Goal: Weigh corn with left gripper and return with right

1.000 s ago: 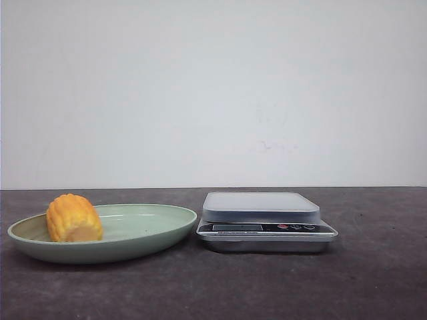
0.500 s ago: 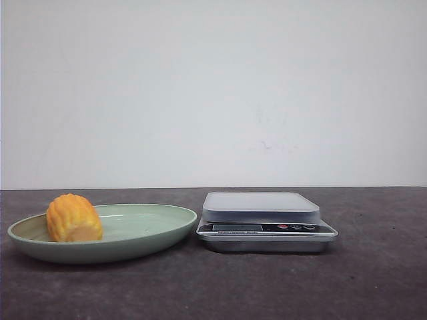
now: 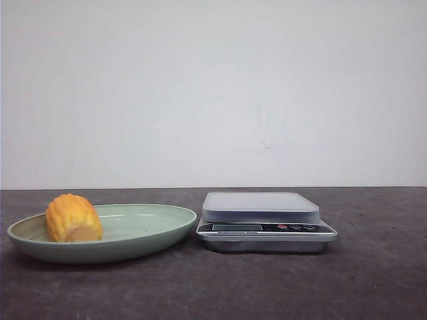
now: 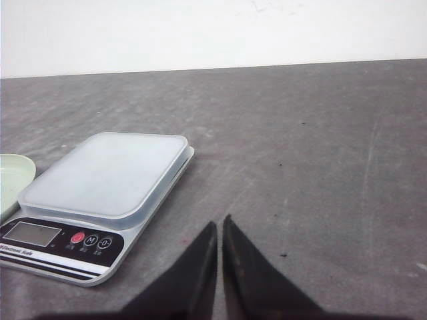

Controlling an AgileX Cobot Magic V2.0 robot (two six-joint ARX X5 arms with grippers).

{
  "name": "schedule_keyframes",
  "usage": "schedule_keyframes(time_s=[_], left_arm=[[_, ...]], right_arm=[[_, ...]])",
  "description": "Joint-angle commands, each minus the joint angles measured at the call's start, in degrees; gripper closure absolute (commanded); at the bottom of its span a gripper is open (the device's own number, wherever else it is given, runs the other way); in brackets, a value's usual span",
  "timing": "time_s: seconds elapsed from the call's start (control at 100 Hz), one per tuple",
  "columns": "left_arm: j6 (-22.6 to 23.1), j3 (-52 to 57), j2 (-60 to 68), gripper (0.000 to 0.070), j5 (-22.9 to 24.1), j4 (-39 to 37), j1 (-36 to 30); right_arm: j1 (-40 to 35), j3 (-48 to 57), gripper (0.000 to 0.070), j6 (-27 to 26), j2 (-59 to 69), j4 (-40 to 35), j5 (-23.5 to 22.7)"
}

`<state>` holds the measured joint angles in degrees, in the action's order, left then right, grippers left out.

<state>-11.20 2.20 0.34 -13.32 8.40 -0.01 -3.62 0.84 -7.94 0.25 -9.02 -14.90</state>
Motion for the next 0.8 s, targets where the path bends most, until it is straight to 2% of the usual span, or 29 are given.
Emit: schedule_keyframes(time_s=[0.0, 0.54, 0.79], left_arm=[[1.9, -0.4, -0.2, 0.0684, 0.9, -0.7, 0.2], [7.6, -1.4, -0.2, 0.0684, 0.0, 1.8, 0.2], [7.7, -1.4, -0.2, 0.0684, 0.0, 1.4, 0.4]], right_arm=[[0.0, -0.1, 0.0693, -0.2, 0.0, 0.0, -0.1], [0.0, -0.1, 0.0693, -0.2, 0.0, 0.0, -0.1], [0.0, -0.1, 0.0693, -0.2, 0.0, 0.0, -0.1]])
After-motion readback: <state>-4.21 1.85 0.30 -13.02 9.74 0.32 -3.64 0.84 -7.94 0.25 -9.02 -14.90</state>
